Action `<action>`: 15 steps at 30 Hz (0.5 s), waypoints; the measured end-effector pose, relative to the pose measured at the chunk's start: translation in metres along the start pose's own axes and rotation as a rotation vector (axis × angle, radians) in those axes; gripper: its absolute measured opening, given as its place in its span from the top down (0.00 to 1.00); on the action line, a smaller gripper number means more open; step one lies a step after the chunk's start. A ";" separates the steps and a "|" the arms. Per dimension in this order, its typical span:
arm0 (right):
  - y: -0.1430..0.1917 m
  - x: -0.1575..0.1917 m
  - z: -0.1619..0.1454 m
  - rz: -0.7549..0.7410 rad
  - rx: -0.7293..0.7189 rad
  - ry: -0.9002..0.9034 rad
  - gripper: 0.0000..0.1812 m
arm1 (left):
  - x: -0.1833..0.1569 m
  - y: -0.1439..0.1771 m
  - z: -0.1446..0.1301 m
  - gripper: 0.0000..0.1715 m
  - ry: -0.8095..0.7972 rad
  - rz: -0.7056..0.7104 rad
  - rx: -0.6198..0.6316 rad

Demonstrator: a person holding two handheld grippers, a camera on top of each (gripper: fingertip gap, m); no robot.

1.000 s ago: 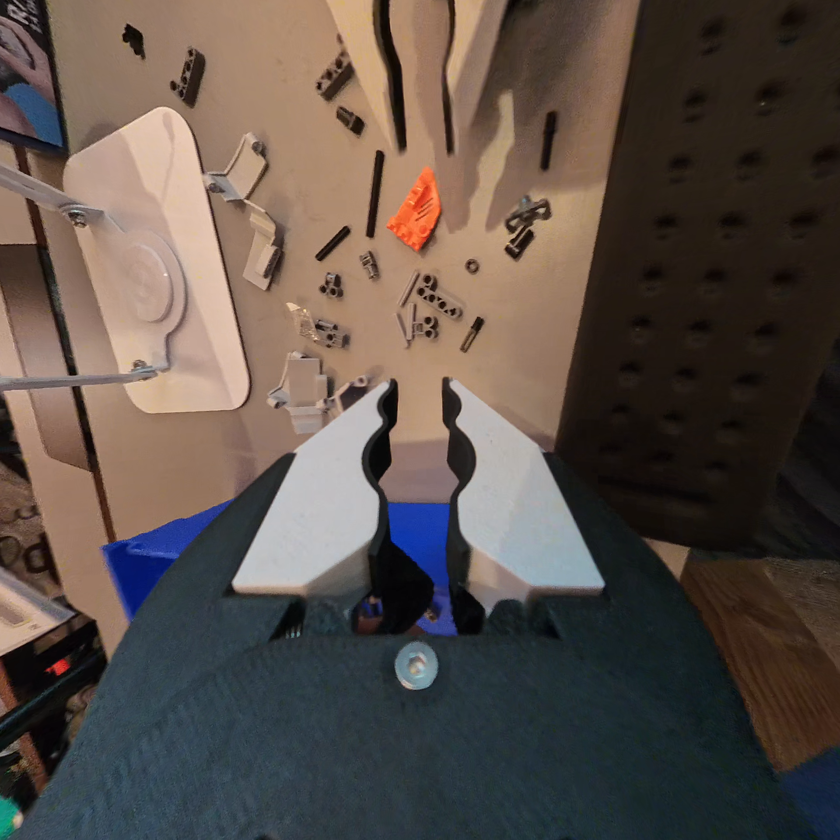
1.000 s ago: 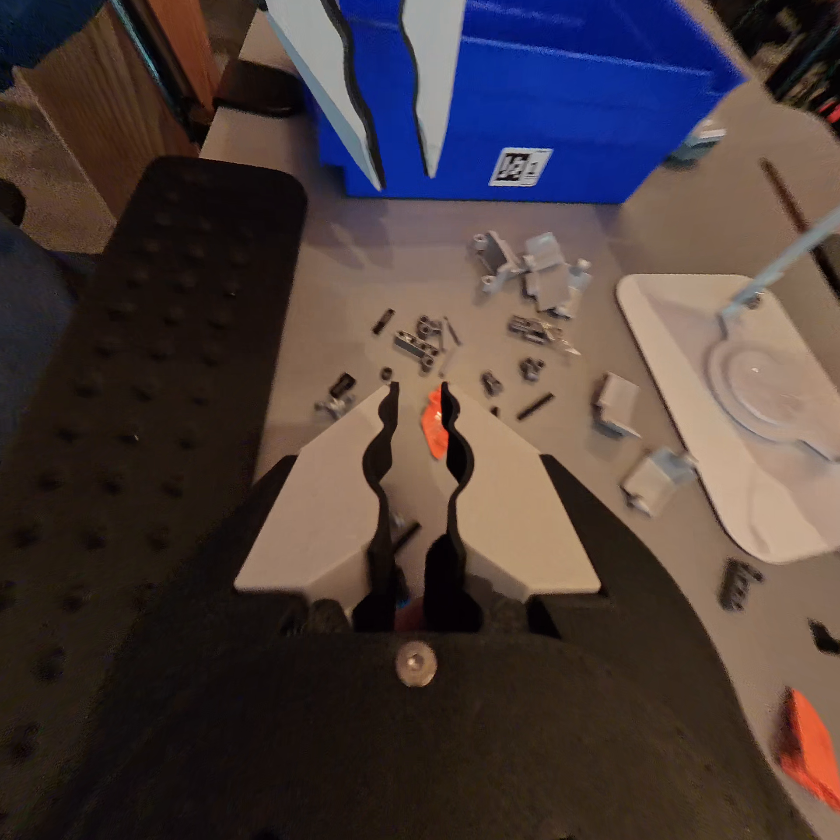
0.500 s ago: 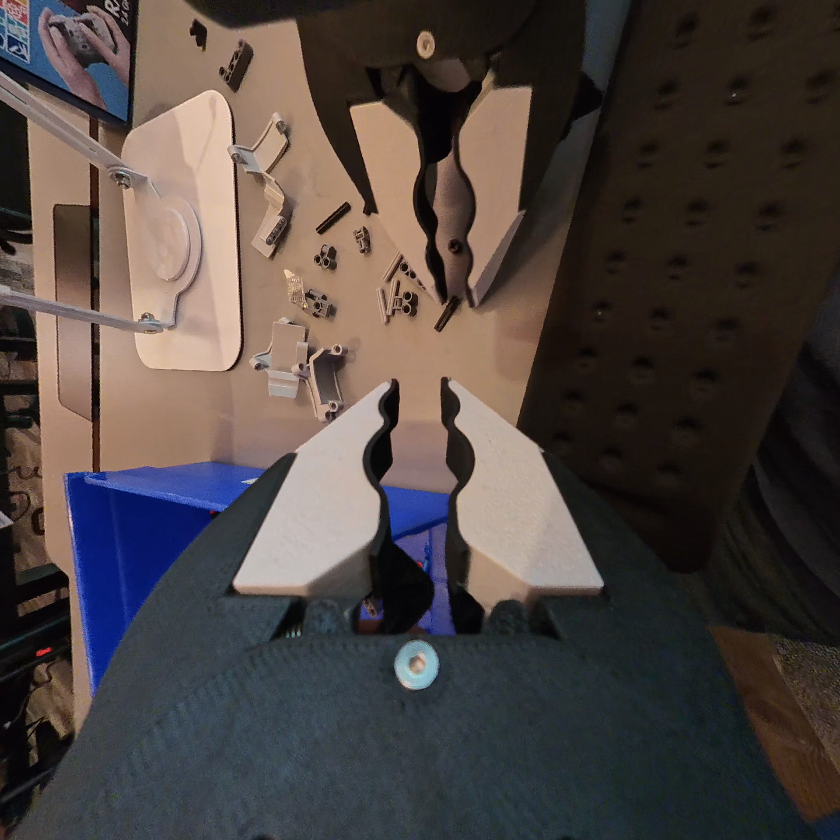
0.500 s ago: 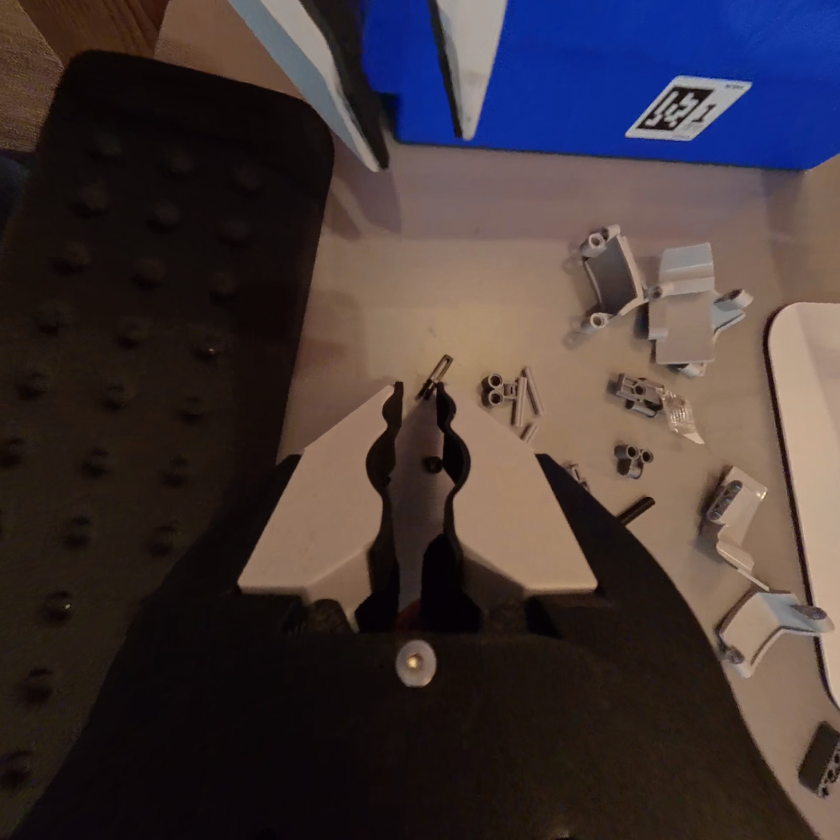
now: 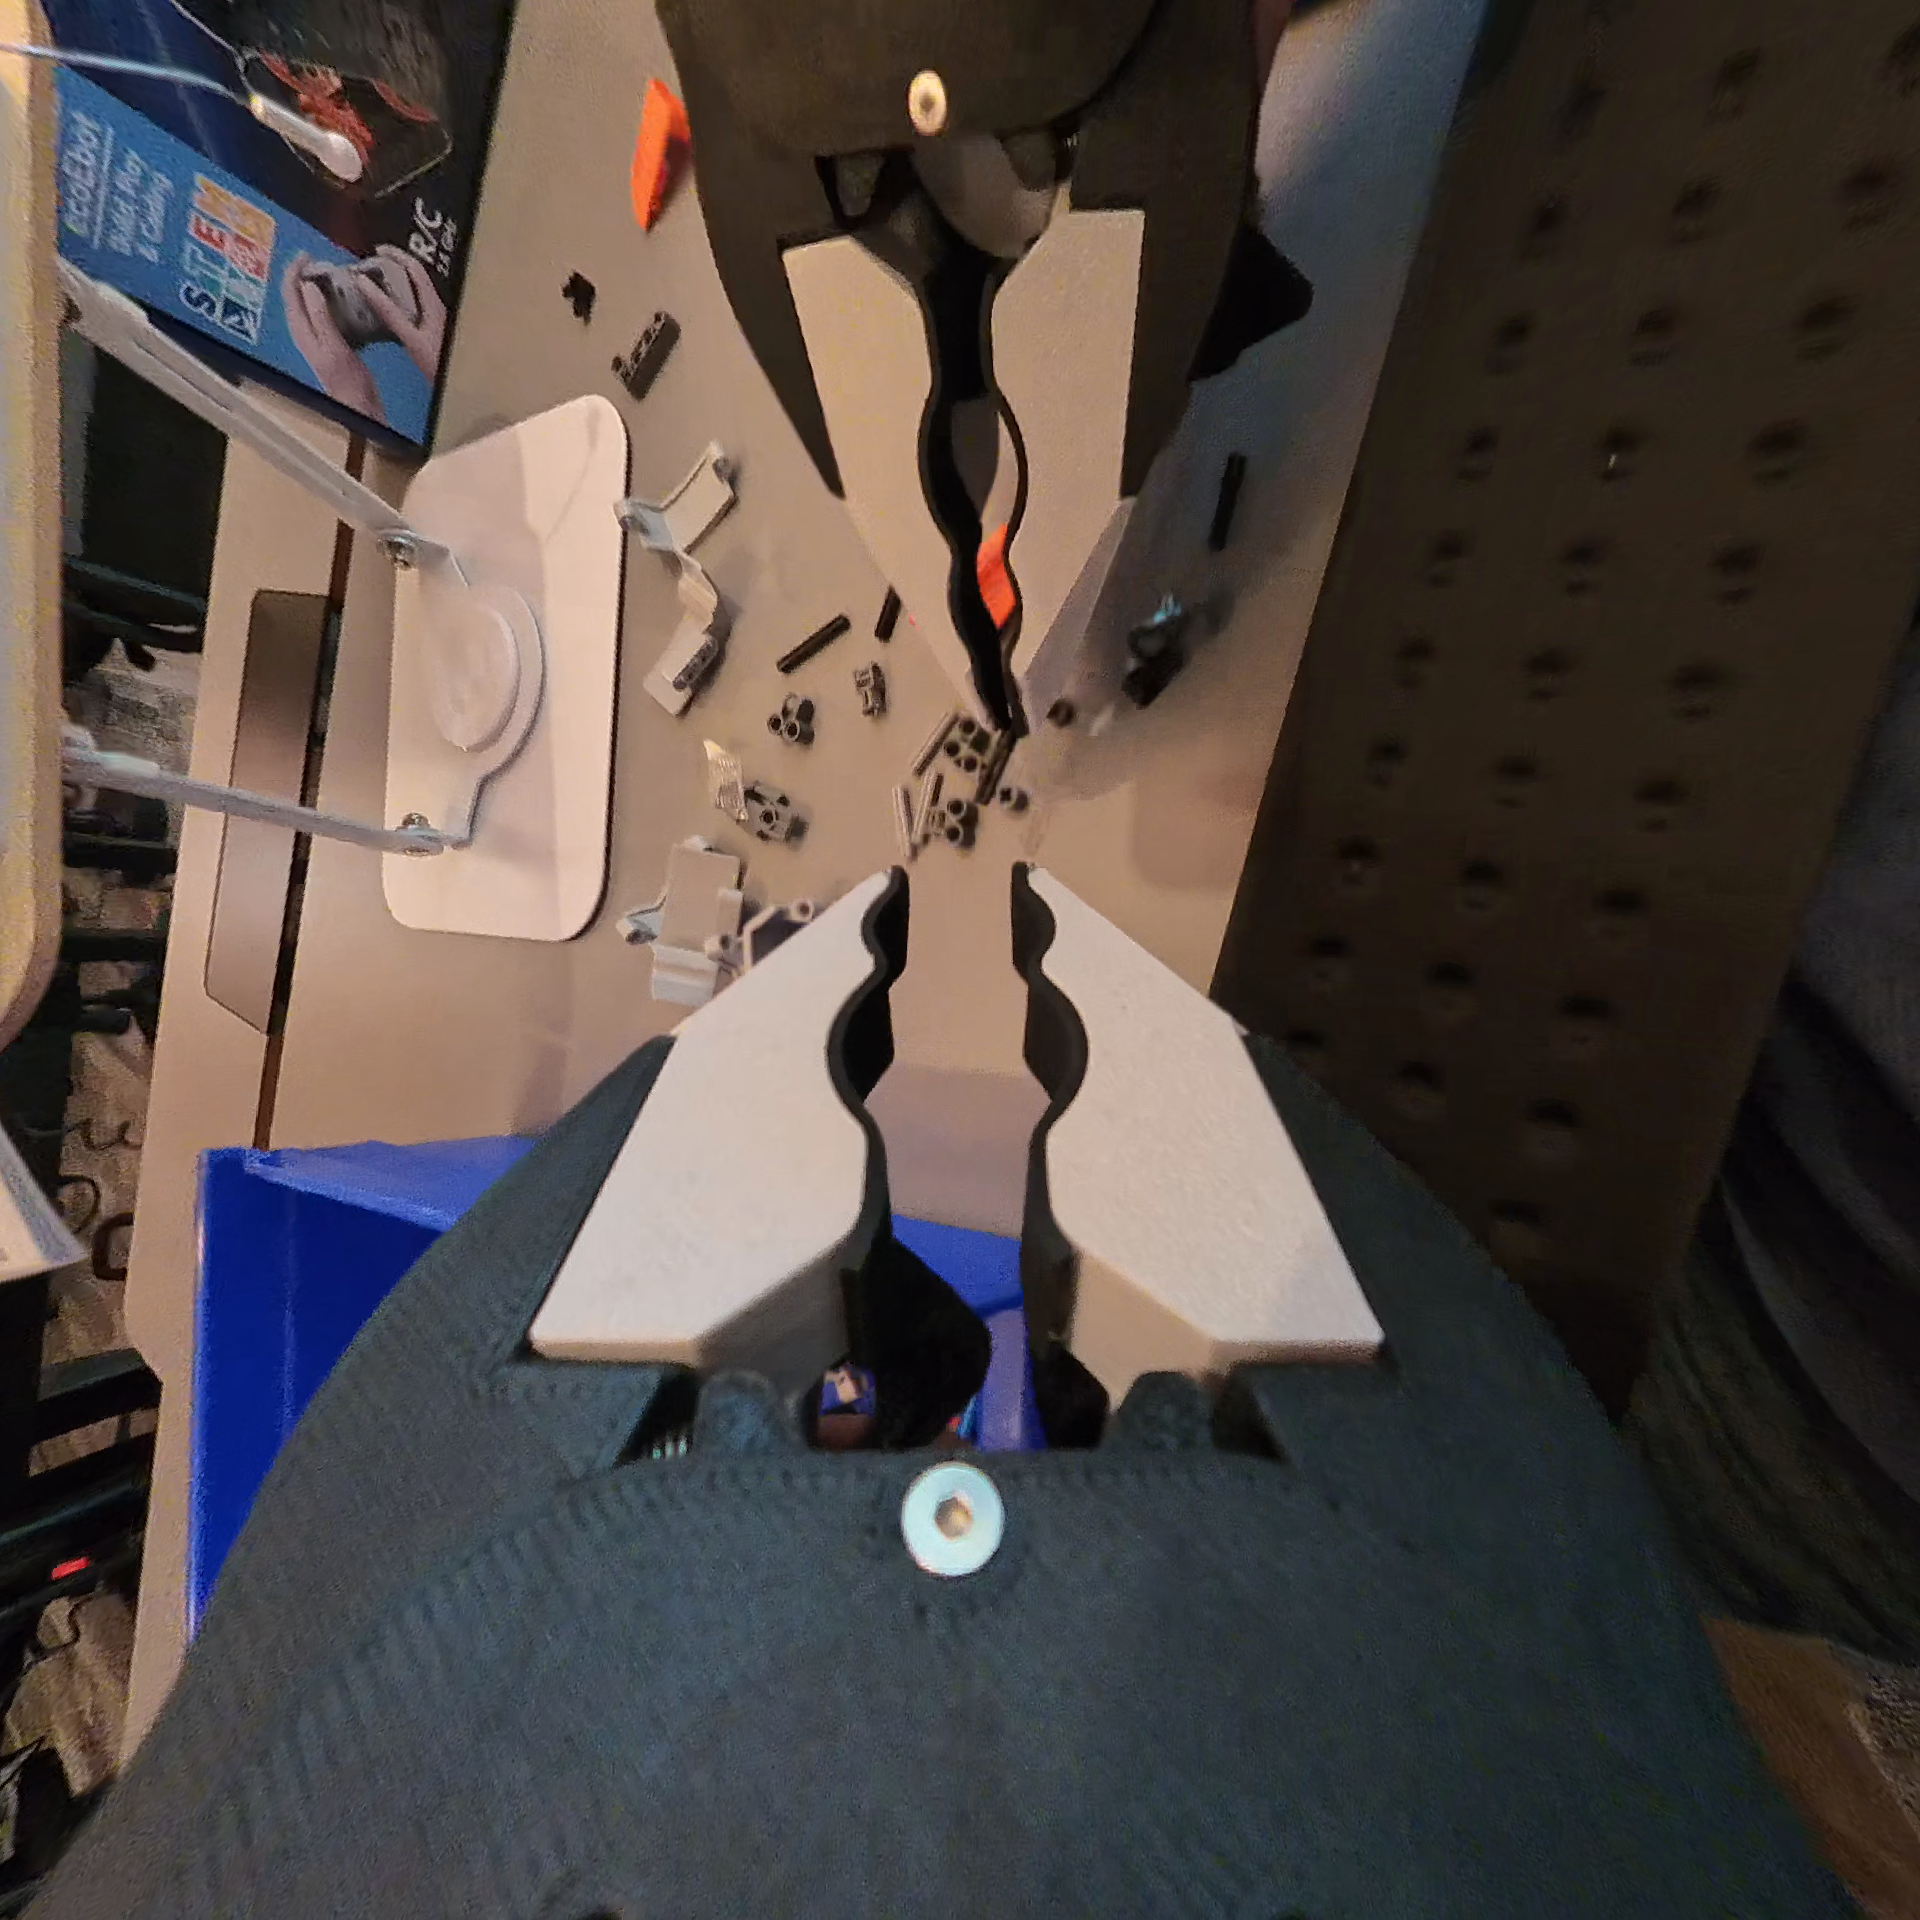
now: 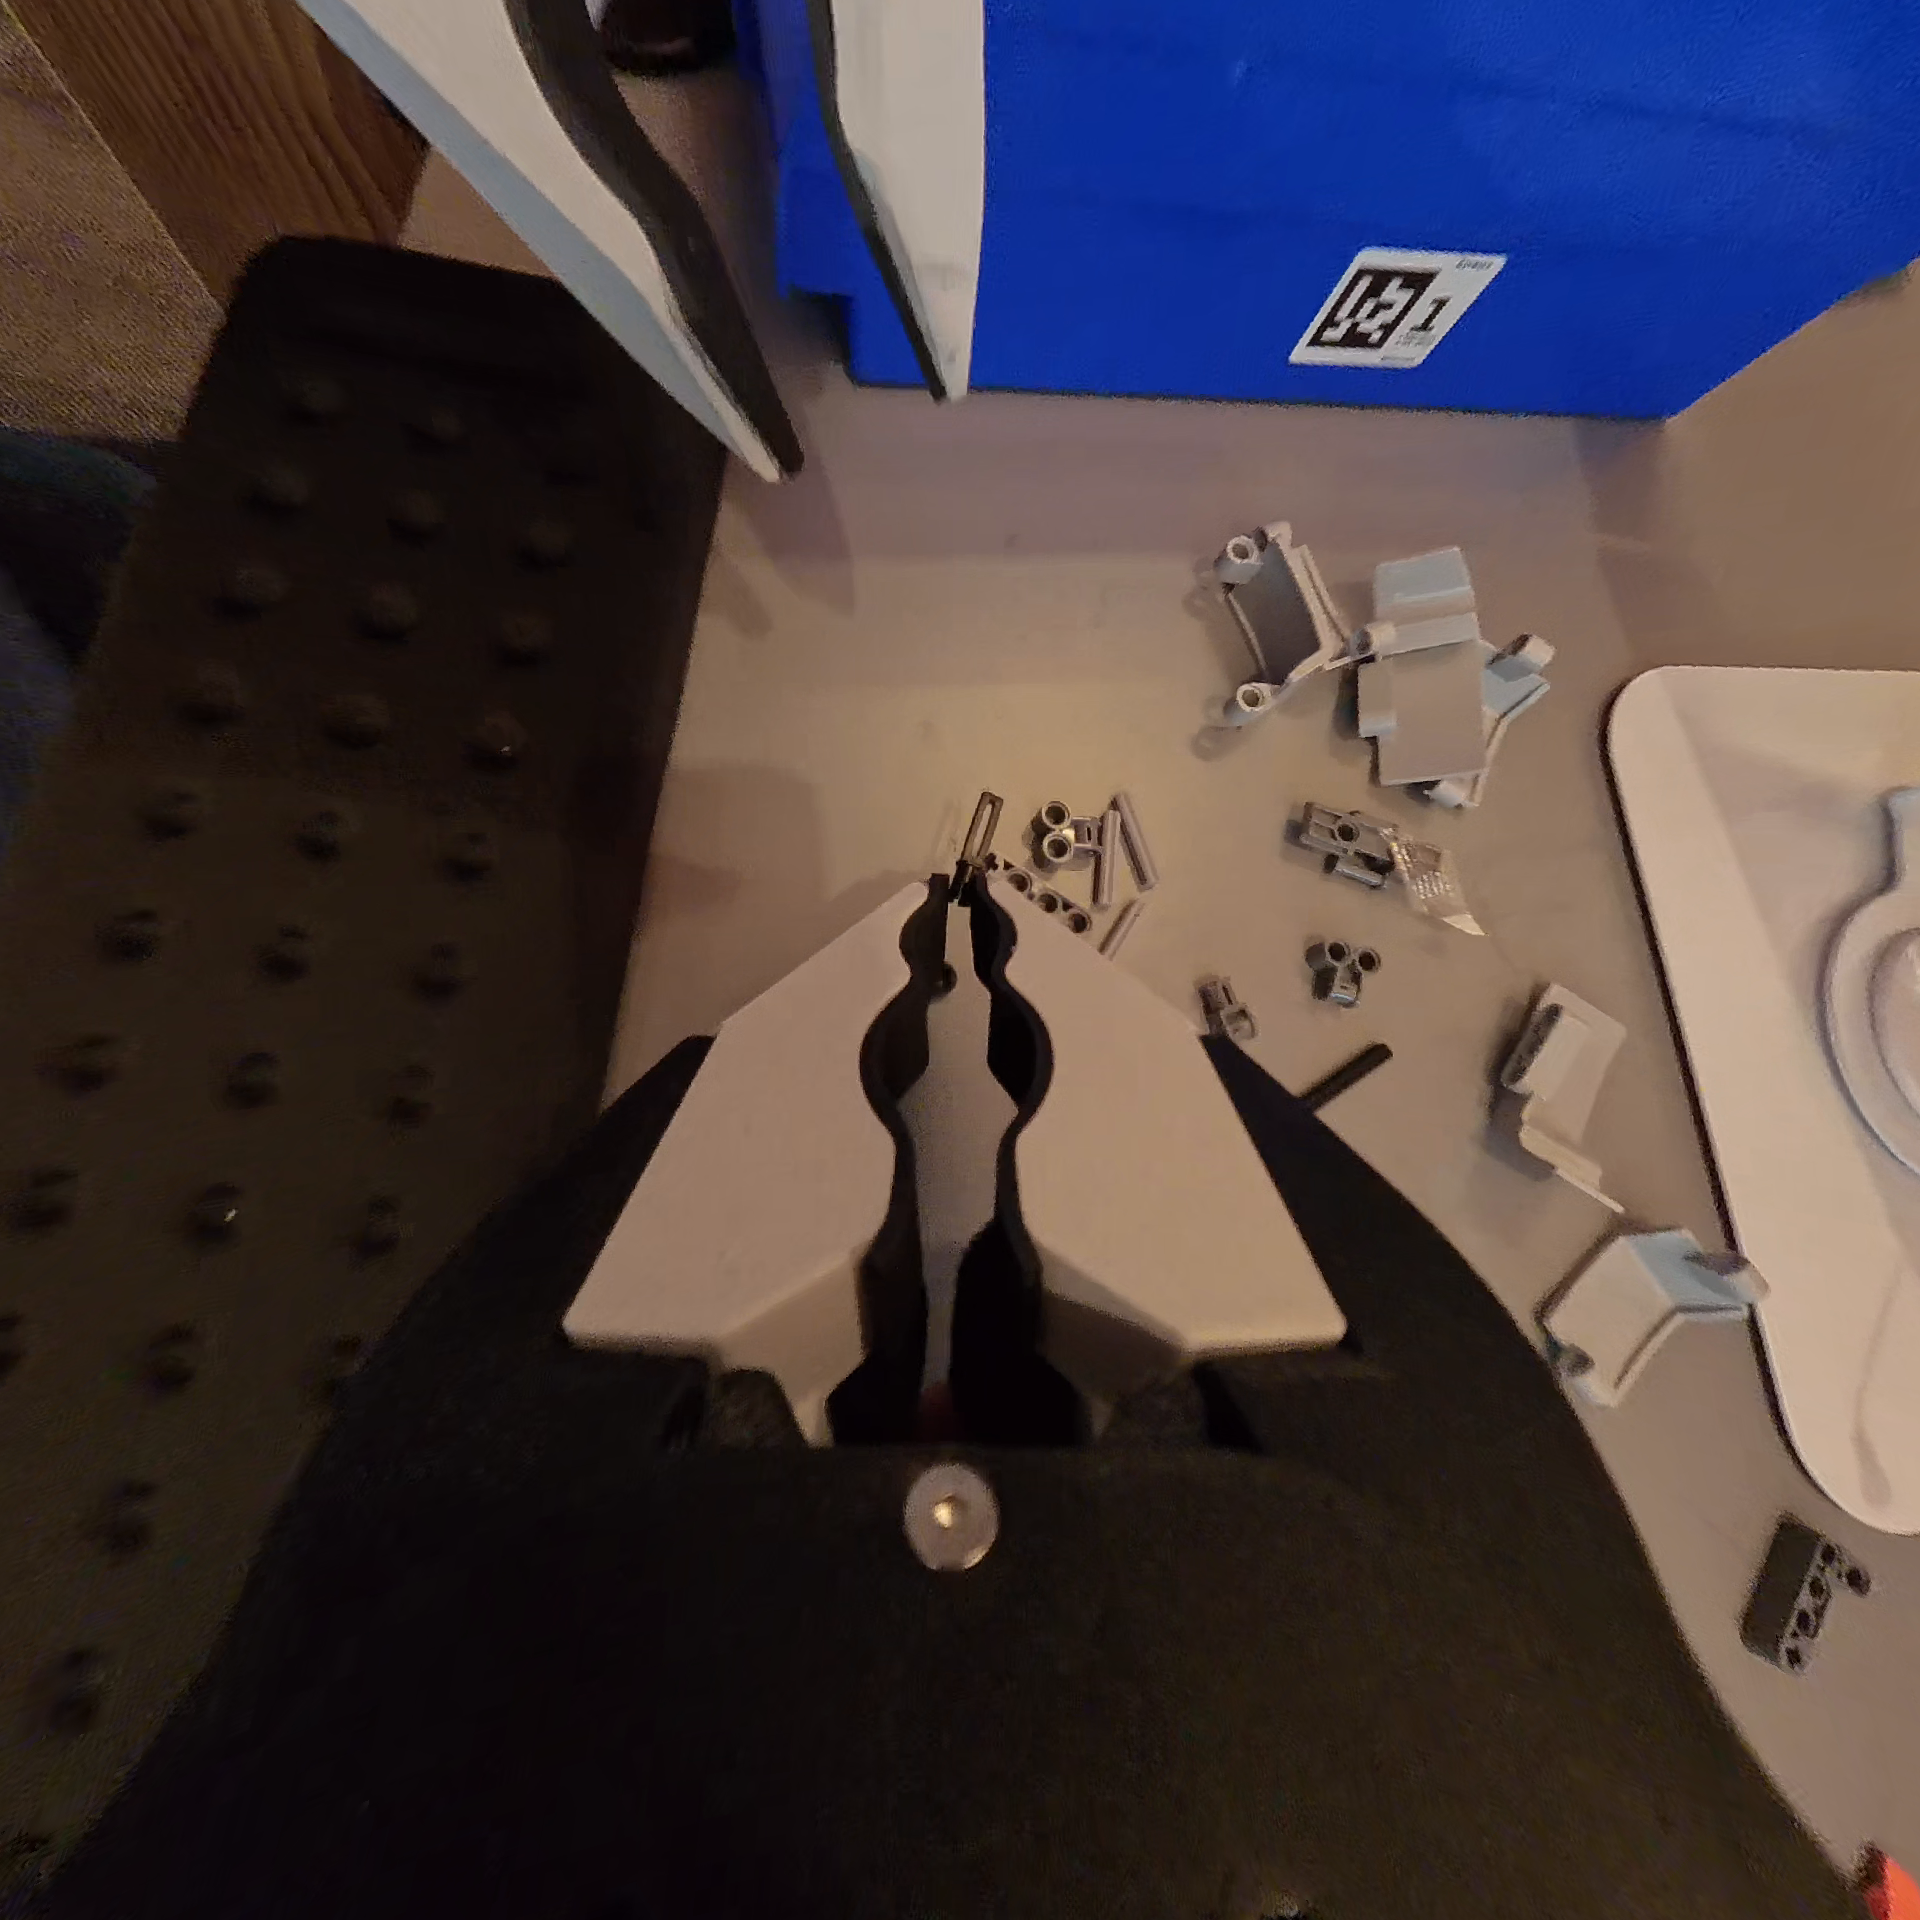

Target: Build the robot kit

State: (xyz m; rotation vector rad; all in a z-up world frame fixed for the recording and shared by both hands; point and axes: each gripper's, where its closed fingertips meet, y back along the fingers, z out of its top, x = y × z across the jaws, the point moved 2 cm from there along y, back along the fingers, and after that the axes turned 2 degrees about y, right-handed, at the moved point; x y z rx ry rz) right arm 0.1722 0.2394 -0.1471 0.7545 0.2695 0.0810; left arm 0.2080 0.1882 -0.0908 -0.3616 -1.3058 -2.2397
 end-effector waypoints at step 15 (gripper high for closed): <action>0.049 -0.009 -0.060 -0.079 -0.007 -0.078 0.99 | -0.027 -0.057 0.013 0.84 0.475 0.175 -0.029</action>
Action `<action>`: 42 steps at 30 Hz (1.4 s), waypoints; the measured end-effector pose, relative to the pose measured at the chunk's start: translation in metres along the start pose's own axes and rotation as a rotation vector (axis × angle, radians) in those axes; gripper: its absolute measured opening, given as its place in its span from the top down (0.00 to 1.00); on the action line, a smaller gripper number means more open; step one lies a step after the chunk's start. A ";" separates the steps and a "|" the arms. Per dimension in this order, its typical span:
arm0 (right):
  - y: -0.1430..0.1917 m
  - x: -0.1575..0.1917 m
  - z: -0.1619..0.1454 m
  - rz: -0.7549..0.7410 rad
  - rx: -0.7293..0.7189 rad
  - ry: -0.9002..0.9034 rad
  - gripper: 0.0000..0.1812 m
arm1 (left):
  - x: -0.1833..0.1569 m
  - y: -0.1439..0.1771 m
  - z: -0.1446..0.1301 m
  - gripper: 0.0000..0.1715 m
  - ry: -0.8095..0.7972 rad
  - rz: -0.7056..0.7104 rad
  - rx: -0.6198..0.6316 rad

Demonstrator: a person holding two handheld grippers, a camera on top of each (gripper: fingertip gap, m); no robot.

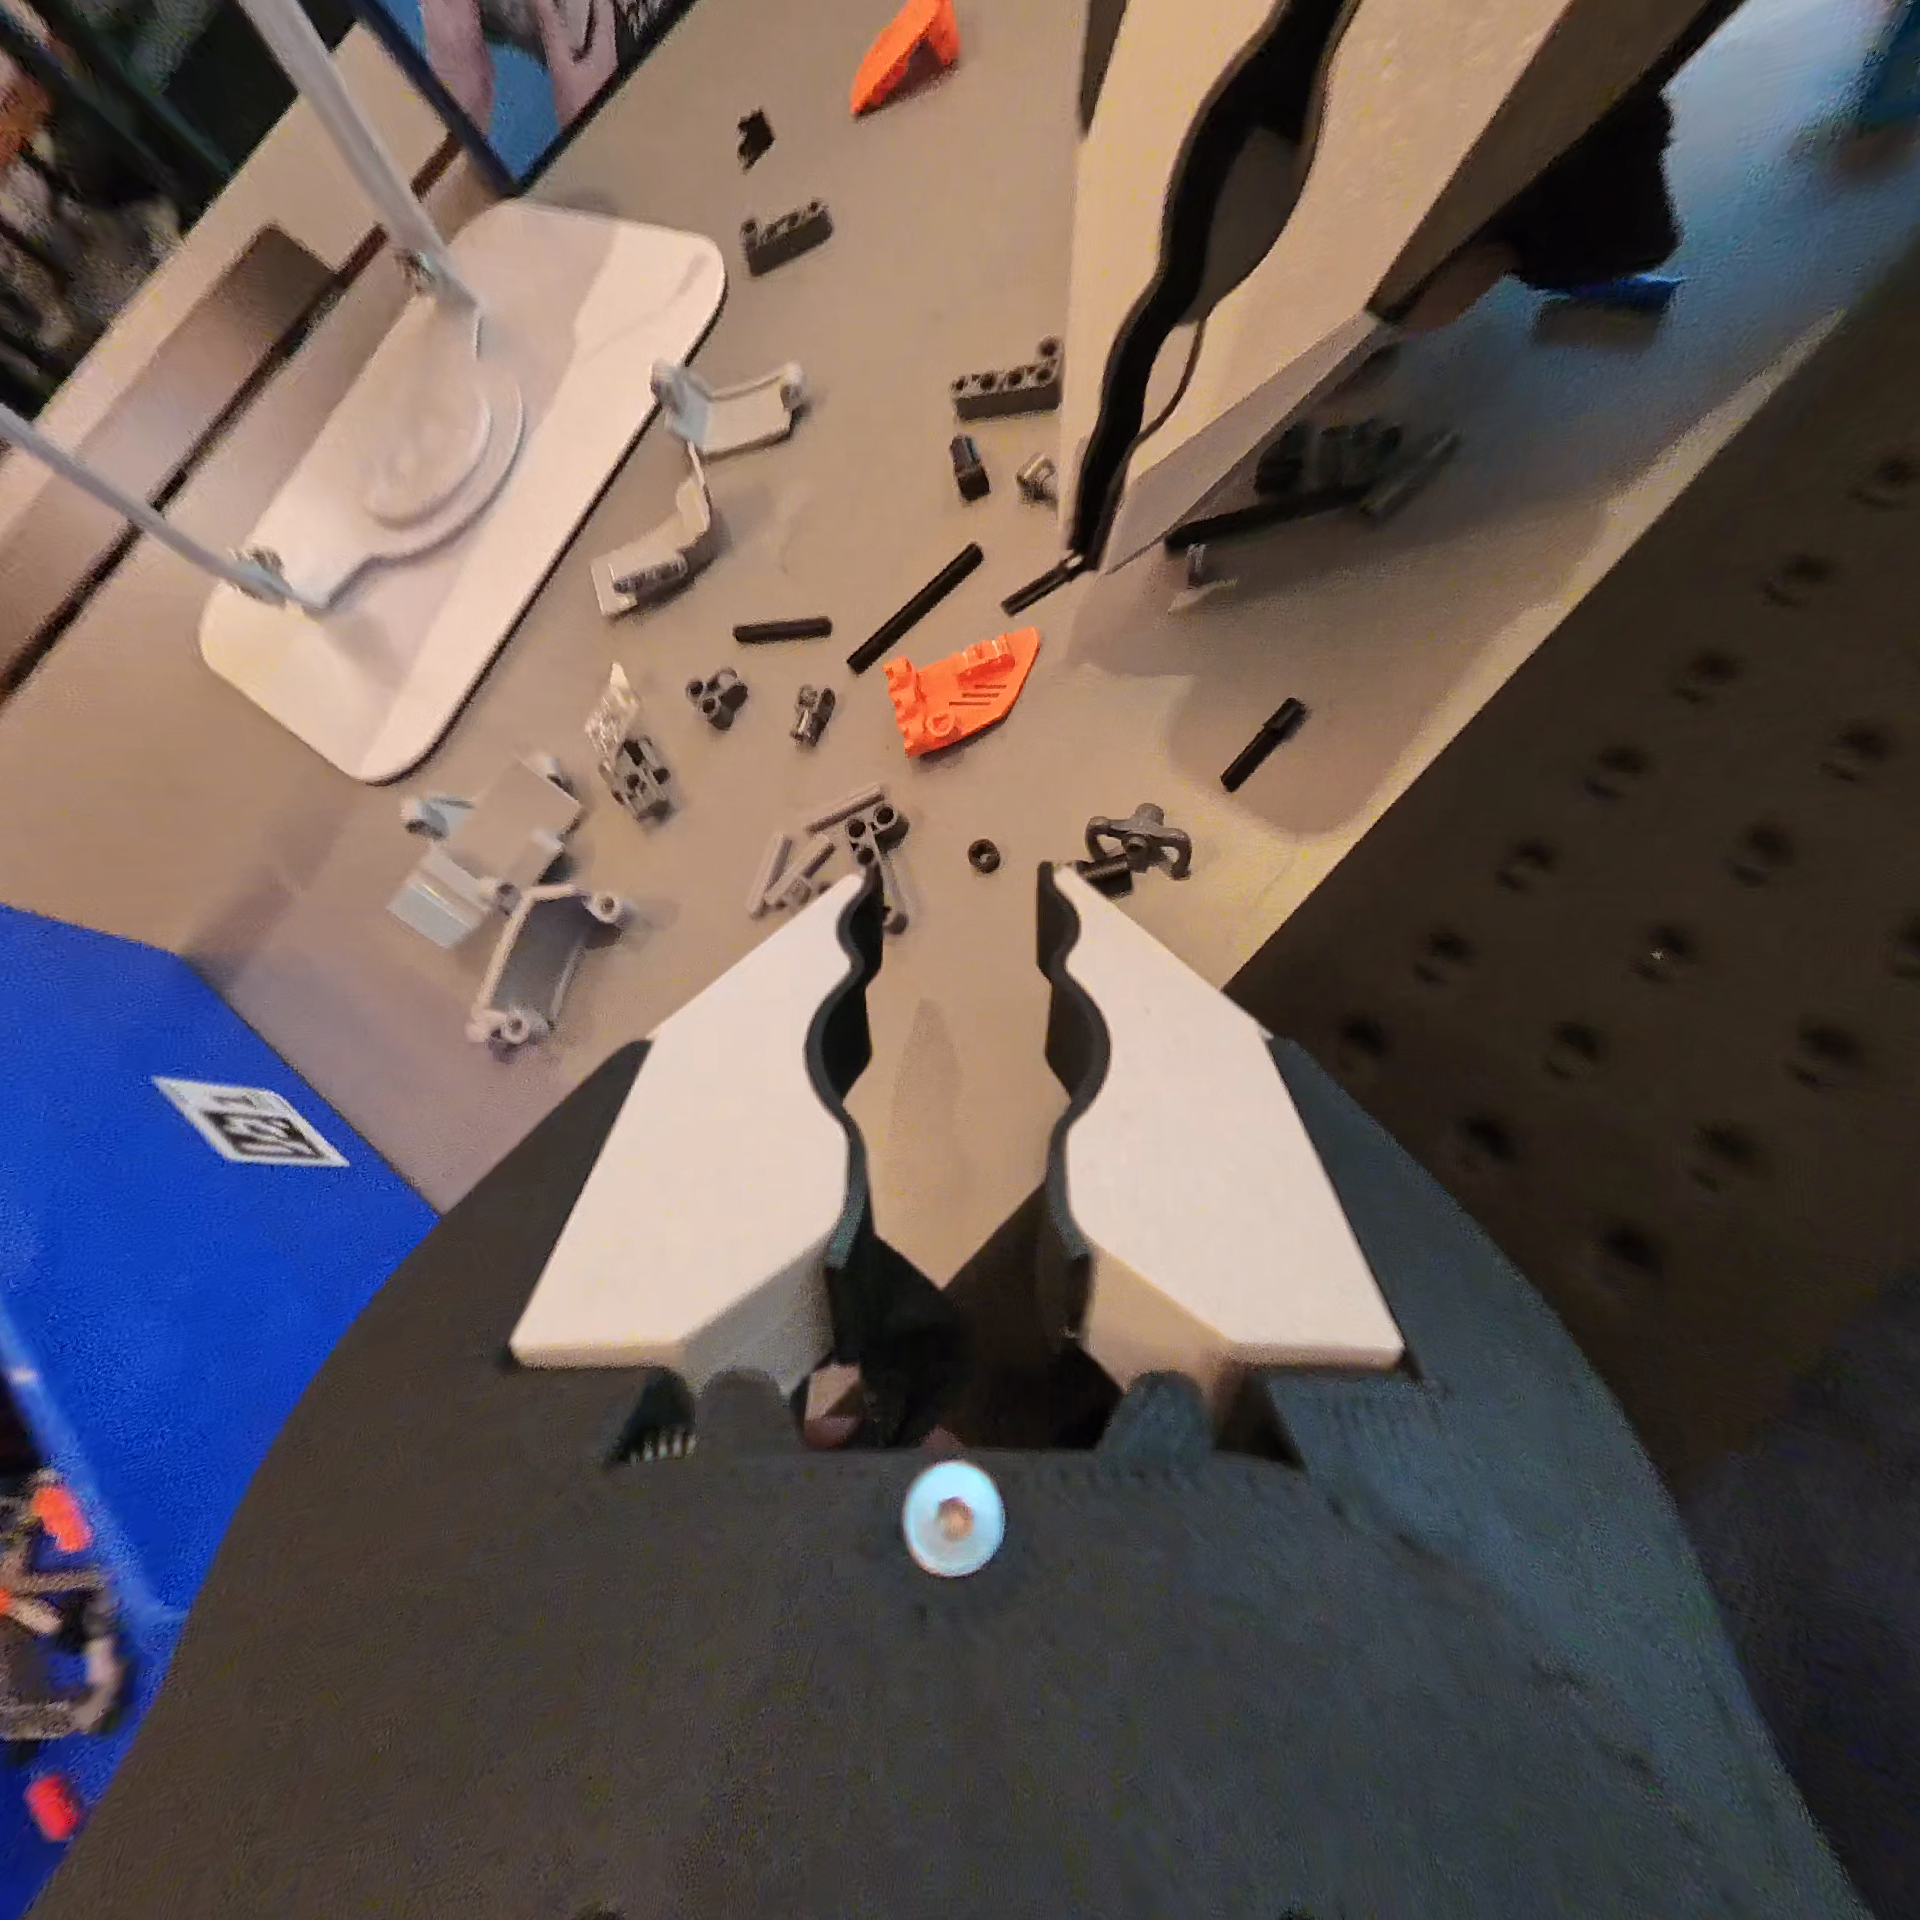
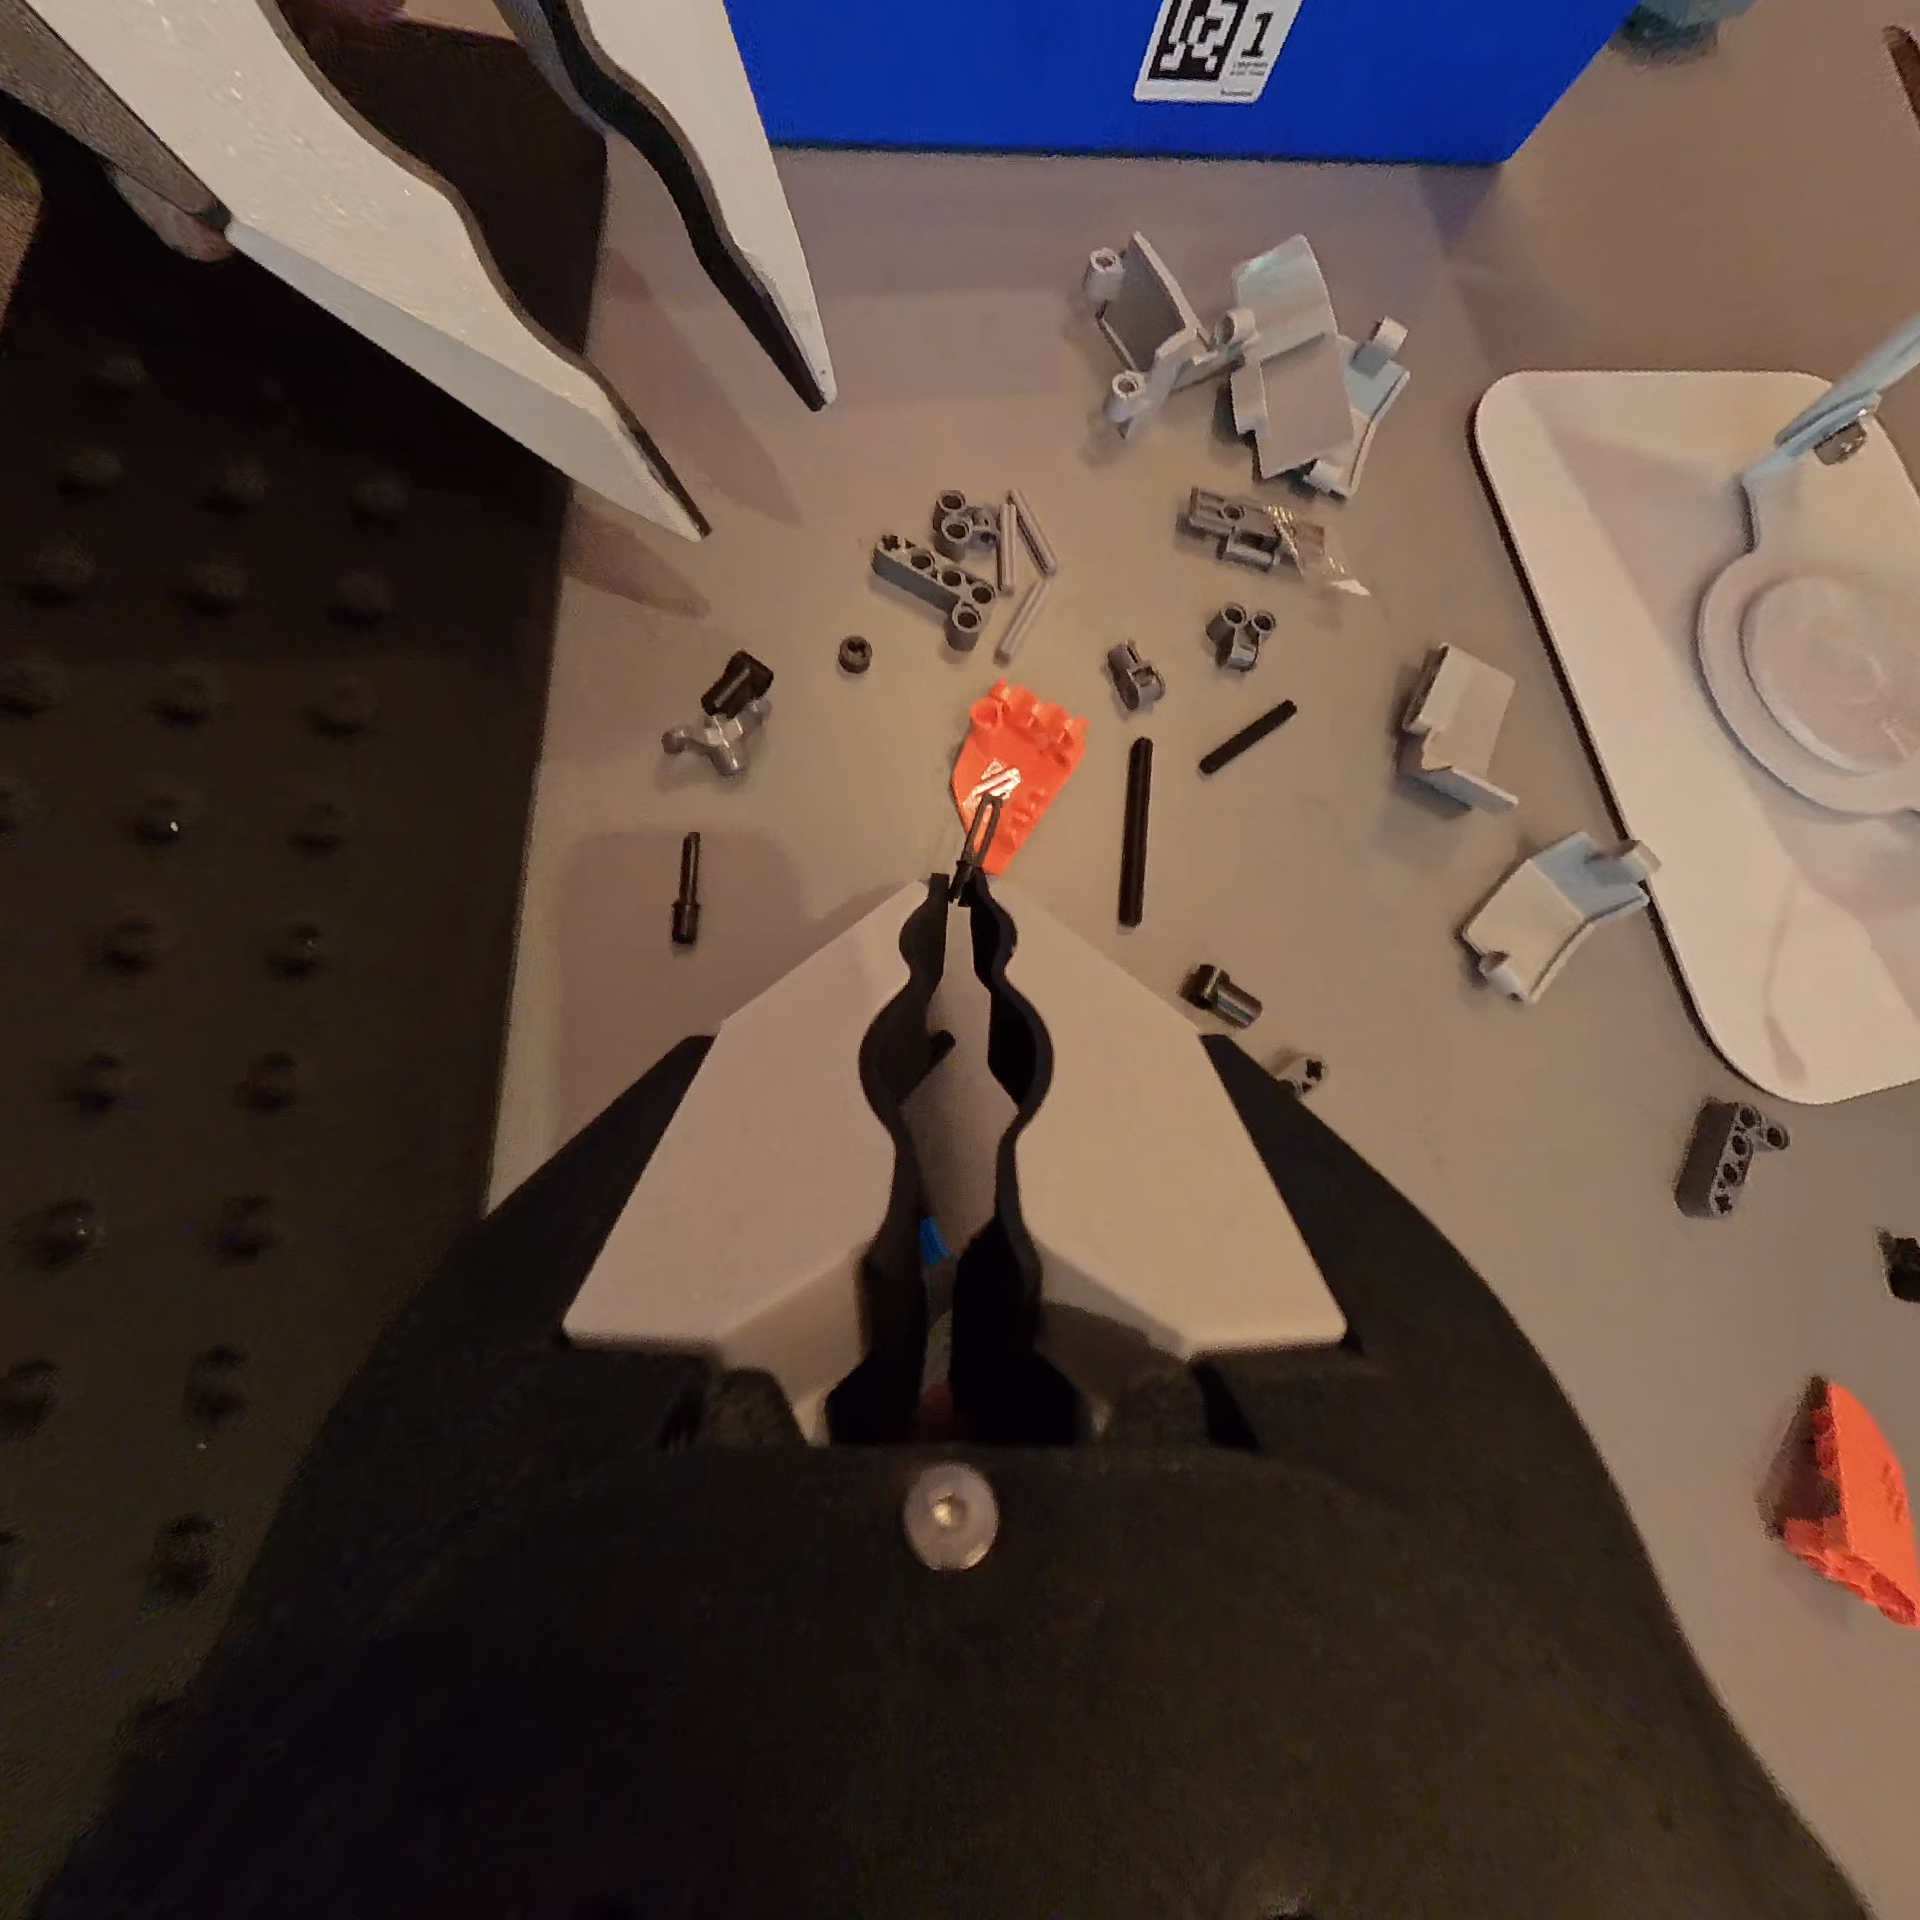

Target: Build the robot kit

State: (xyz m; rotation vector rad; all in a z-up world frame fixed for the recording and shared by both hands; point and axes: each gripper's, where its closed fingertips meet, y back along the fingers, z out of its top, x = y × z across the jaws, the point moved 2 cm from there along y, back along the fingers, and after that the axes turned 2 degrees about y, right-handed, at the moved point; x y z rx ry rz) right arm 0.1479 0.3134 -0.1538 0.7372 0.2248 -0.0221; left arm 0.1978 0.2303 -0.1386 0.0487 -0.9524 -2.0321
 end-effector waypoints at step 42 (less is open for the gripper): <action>0.022 -0.016 0.064 0.164 -0.448 -0.530 0.87 | 0.028 0.003 0.050 0.96 0.097 0.178 -0.339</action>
